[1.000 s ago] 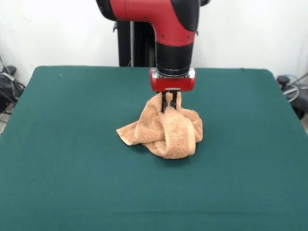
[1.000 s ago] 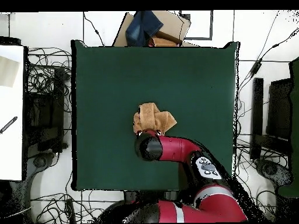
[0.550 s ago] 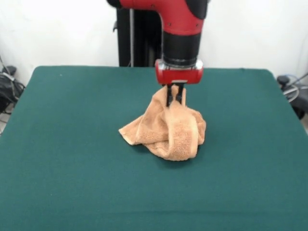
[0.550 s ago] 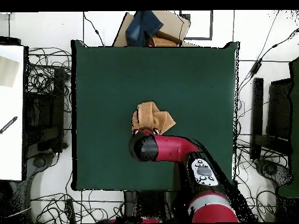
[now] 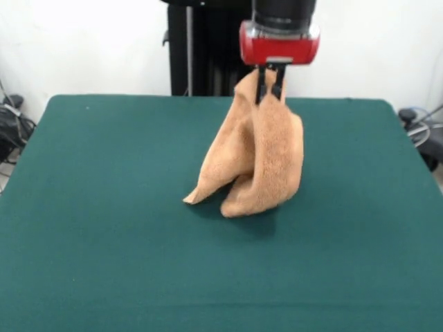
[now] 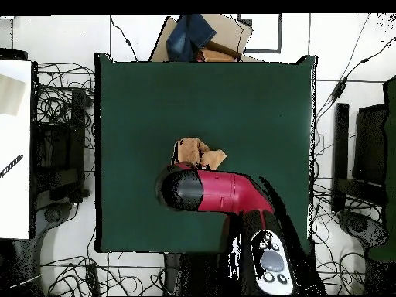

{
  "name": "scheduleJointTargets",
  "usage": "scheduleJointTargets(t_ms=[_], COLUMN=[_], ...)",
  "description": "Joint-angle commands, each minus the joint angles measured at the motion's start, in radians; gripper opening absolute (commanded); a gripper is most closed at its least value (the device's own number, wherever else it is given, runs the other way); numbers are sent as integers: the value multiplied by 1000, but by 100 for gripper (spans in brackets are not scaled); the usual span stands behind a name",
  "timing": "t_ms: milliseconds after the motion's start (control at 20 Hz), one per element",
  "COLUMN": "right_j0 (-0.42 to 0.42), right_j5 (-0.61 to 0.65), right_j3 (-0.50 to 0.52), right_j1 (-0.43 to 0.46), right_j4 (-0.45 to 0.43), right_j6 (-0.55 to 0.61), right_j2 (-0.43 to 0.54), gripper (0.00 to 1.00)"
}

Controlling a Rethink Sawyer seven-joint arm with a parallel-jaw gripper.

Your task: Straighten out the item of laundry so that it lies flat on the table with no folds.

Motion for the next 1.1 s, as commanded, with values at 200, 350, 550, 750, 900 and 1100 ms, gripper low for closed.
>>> scheduleJointTargets(t_ms=[200, 350, 550, 750, 900, 1100], right_j0=[-72, -90, -101, -112, -125, -173], right_j5=[117, 159, 247, 349, 401, 423], right_j3=[58, 48, -8, -82, -128, -156], right_j1=[-161, -183, -194, -203, -205, -191], right_j4=[116, 128, 131, 133, 130, 136], right_j6=[46, 30, 15, 7, -2, -49], right_j2=[131, 136, 135, 138, 145, 171], gripper=[0, 0, 0, 0, 0, 0])
